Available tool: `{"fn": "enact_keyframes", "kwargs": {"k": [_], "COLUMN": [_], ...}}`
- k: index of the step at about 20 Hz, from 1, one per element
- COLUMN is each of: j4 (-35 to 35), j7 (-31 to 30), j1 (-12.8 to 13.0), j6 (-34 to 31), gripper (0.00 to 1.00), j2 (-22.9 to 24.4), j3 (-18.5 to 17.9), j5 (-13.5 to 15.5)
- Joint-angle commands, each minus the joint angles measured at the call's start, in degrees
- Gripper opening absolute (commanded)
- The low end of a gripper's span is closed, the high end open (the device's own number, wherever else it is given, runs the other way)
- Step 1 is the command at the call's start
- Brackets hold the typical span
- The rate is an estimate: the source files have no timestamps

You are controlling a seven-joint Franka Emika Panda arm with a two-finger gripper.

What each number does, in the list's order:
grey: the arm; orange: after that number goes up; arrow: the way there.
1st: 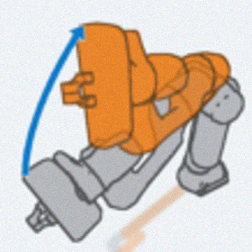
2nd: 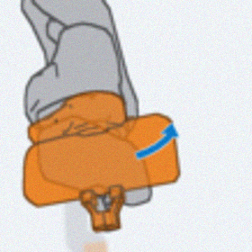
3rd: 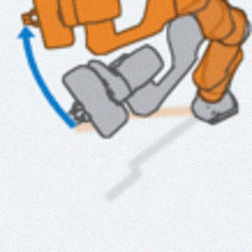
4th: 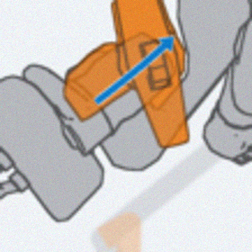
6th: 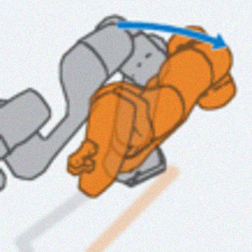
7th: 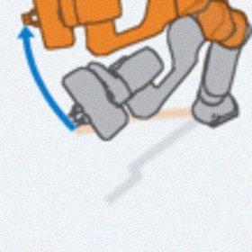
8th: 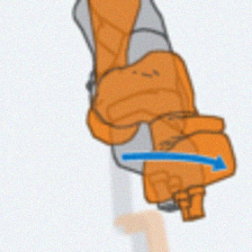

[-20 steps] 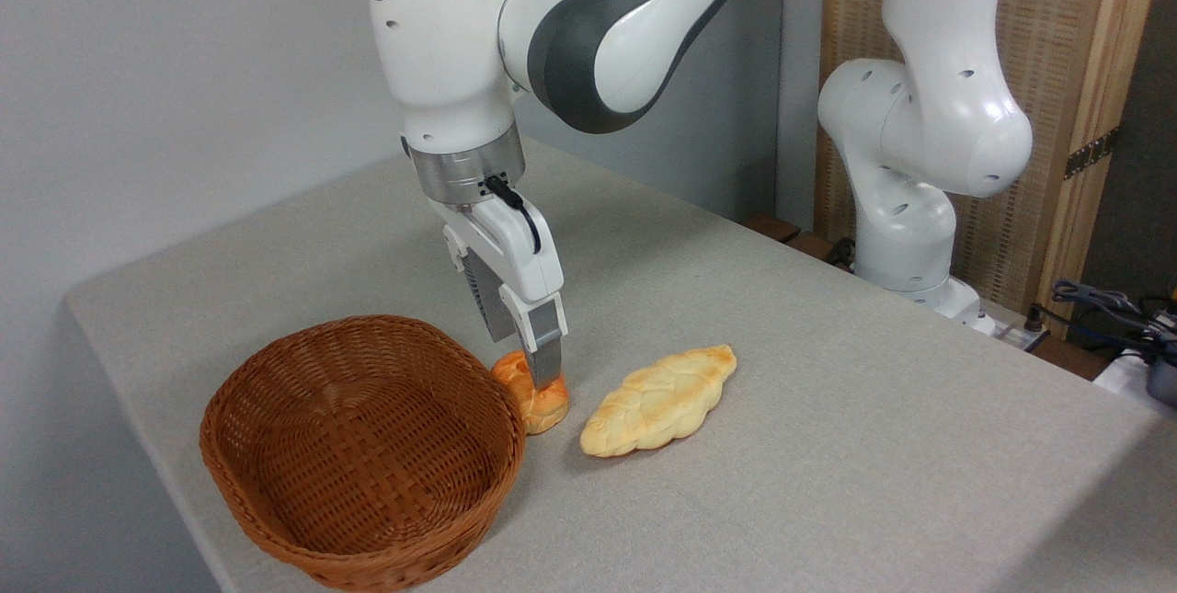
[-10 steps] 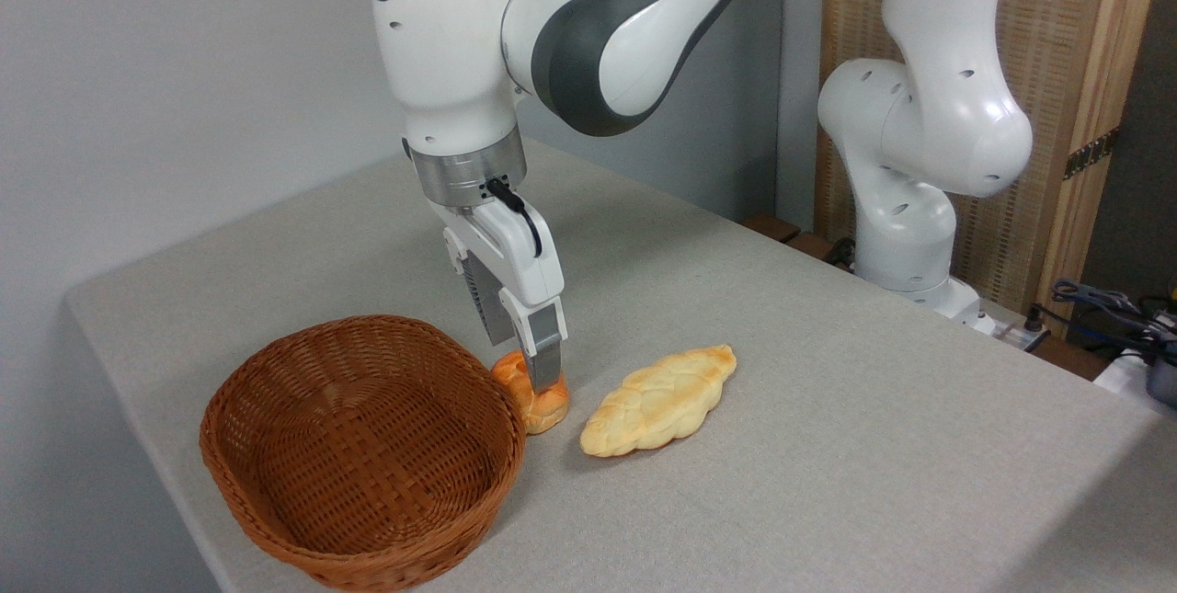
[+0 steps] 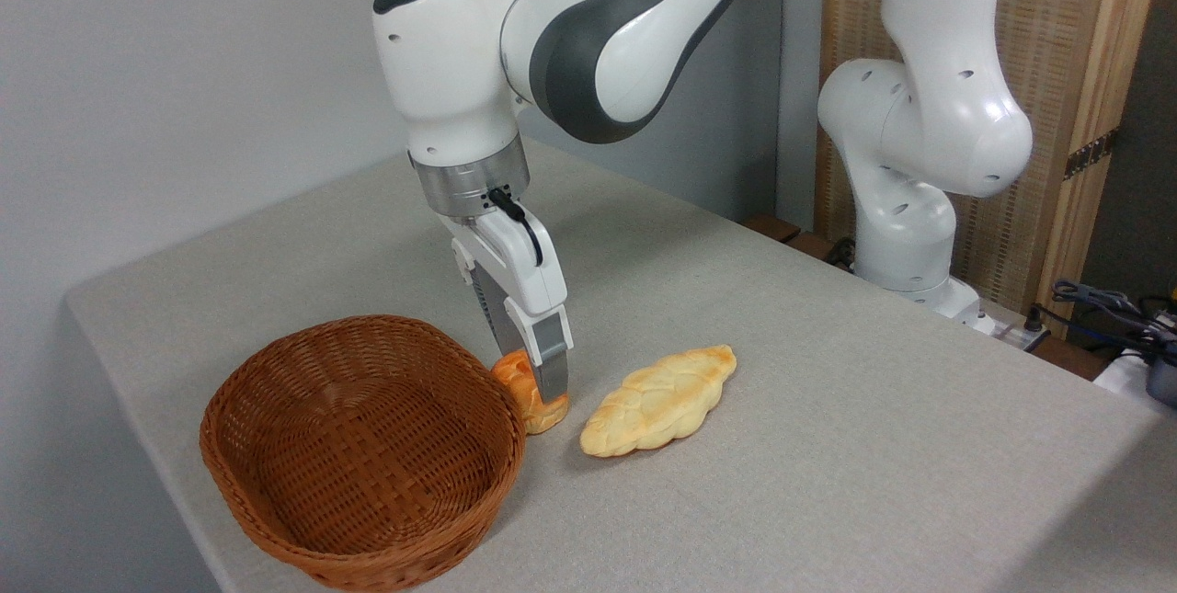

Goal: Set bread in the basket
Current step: 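Lower the gripper around the orange bun and close on it, then lift the orange bun and carry it over the wicker basket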

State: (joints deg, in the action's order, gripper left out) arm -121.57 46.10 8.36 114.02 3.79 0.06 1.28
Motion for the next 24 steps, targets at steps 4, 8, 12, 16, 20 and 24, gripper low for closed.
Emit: {"fn": "enact_keyframes", "kwargs": {"k": [4,8,12,16,20,24], "j4": [-0.68,-0.68,-0.68,-0.51,-0.51,-0.51], "j7": [1.27,1.18,1.18,1.54,1.54,1.62], "j1": [0.52,0.52,1.13,1.31,1.39,1.48], "j6": [1.56,2.96,2.96,3.14,2.61,2.26], "gripper": [1.00,1.00,0.74,0.47,0.45,0.45], "j2": [-0.81,-2.03,-2.39,-2.39,-2.21,-1.95], "j3": [-0.15,0.03,0.12,0.12,0.12,0.12], "j5": [-0.66,-0.66,-0.66,-0.66,-0.66,-0.66]}}
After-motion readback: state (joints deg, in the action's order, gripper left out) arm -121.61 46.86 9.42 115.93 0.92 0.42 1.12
